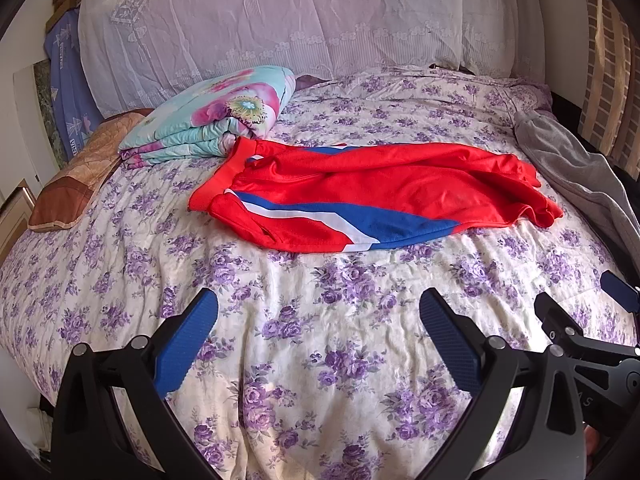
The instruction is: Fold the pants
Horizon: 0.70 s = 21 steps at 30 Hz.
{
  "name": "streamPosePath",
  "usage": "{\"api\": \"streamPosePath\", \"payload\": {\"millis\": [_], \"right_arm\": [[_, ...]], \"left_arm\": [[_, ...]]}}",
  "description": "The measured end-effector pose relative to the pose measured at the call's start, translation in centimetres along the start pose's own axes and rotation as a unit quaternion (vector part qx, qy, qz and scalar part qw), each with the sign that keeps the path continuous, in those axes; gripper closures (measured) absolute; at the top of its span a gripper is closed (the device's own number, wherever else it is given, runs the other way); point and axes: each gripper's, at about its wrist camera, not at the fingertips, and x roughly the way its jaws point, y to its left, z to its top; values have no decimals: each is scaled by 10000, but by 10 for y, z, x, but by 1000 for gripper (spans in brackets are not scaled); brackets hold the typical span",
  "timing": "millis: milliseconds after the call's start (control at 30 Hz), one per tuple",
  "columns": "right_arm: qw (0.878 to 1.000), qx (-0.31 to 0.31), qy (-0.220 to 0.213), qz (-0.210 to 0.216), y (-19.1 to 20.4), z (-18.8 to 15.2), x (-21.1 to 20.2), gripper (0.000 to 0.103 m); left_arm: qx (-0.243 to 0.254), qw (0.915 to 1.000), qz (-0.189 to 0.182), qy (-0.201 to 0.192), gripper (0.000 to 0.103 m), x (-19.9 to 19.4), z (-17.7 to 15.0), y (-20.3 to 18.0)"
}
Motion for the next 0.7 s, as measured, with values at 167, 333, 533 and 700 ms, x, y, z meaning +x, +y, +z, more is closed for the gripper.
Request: {"api": "streamPosePath", "payload": {"millis": [167,333,533,700], "right_arm": [[10000,1,5,-4,0,0,1,3],[10000,-4,8,-1,0,-1,2,3],[10000,-6,18,-5,-1,-1,3,3],[10000,17,89,-10,-5,-3,9,3]], "left_arm": [[6,10000,-2,8,5,2,-2,0],[3,10000,-1,18,5,2,-1,0],[6,10000,-6,47,5,4,-7,0],[-84,9939,-738,813,5,44,-2,-2]]}}
